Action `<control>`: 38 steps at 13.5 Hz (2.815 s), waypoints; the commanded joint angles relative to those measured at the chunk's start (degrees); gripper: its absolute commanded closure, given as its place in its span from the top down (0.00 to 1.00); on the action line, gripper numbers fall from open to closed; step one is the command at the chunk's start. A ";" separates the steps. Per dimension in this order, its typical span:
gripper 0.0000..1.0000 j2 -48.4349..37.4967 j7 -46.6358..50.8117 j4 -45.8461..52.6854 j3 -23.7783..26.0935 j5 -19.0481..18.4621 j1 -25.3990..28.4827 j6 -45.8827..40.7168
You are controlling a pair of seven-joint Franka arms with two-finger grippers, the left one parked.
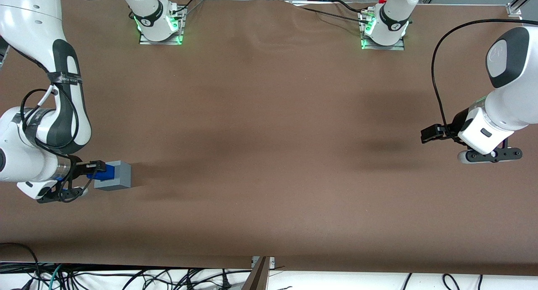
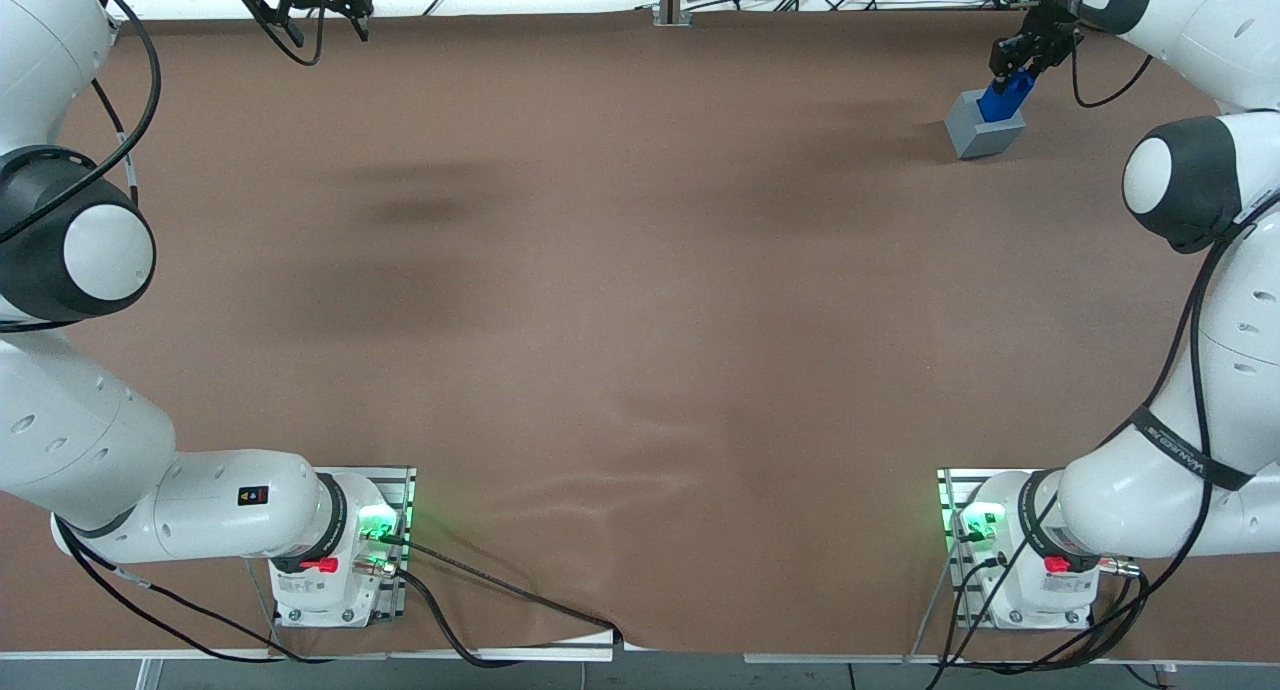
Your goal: Insert blue part into gray base with right arm
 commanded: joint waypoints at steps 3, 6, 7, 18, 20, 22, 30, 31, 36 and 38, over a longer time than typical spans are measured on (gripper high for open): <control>0.40 0.62 0.84 -0.17 0.17 0.75 -0.19 1.44; 0.41 0.62 2.59 -0.69 0.17 0.93 -0.19 1.88; 0.41 0.62 2.68 -0.78 0.17 0.93 -0.19 1.88; 1.00 -6.48 2.33 3.26 0.43 6.09 -0.01 0.30; 1.00 -9.99 2.42 3.26 0.61 6.12 0.43 -5.03; 1.00 -12.11 2.51 2.74 0.26 6.55 1.47 -8.48; 1.00 -28.18 2.16 -5.51 2.19 -3.73 3.42 -8.05; 1.00 -31.51 1.98 -8.31 2.19 -3.73 2.20 -8.49; 1.00 -36.81 3.29 -16.24 2.28 -3.73 0.25 -9.46; 1.00 -36.64 5.66 -16.34 2.28 -3.73 -0.10 -9.89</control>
